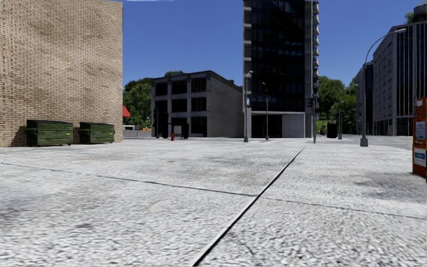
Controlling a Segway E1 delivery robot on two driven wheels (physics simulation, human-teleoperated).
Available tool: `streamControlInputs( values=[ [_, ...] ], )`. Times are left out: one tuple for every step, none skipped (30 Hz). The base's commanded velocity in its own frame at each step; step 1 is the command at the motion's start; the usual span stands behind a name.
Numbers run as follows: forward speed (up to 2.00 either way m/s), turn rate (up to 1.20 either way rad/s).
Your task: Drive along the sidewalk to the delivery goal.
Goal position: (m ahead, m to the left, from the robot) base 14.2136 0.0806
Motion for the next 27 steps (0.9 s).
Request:
streamControlInputs(
  values=[
    [2.0,0.4],
    [2.0,0.38],
    [2.0,0.37],
    [2.0,0.34],
    [2.0,0.19],
    [2.0,0.19],
    [2.0,0.0],
    [2.0,0.0],
    [2.0,0.0],
    [2.0,0.0],
    [2.0,0.0],
    [2.0,0.0],
    [2.0,0.0],
    [2.0,0.0],
    [2.0,0.0],
    [2.0,0.0],
    [2.0,0.0],
    [2.0,0.0],
    [2.0,0.0],
    [2.0,0.0],
    [2.0,0.0],
    [2.0,0.0],
    [2.0,0.0],
    [2.0,0.0],
    [2.0,0.0],
    [2.0,0.0],
    [2.0,0.0]
  ],
)
